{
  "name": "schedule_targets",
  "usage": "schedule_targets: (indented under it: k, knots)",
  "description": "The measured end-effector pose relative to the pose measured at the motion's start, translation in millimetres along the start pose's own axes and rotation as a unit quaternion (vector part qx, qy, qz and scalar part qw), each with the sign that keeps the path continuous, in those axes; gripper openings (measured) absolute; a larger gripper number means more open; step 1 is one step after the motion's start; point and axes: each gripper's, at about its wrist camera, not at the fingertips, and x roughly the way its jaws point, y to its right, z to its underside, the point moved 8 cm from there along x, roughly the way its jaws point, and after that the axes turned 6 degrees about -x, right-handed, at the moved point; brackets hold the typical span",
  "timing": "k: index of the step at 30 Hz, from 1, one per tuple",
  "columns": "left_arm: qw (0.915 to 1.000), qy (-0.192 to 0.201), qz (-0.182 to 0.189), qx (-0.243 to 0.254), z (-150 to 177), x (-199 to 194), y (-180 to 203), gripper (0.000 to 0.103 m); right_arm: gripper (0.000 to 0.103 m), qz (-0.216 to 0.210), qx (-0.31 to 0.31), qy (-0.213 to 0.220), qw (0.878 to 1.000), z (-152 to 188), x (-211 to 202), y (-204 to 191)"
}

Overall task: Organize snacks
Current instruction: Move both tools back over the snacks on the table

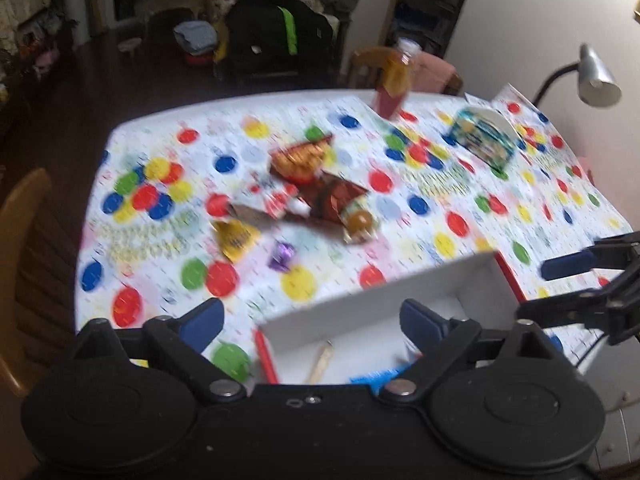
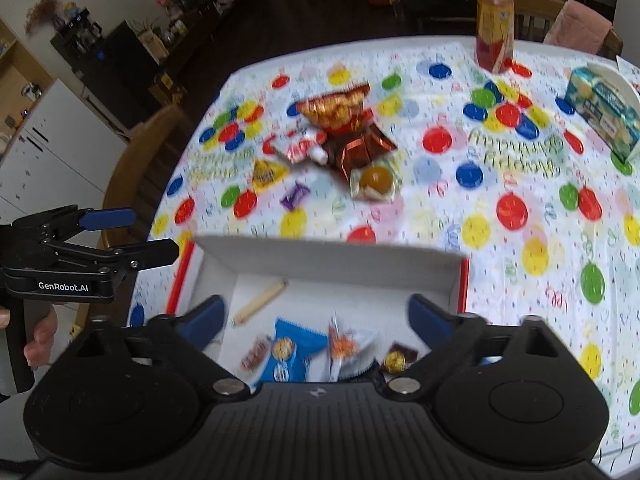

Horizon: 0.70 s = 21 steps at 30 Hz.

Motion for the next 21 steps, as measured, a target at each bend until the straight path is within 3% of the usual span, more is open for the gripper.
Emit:
schedule_targets:
  k: [10,21]
  knots:
    - [0.9982,0.027,-0.047,-0.025,-39,14,-34,0.102,0.103,0.005,0.008,0.041,0.999,-62,6,16]
    - [0.9945,0.013,-0.083,-0.063,-71,68,-62,0.102,0.103,0.038,-0.002,-0.019,0.999,-108,72,40]
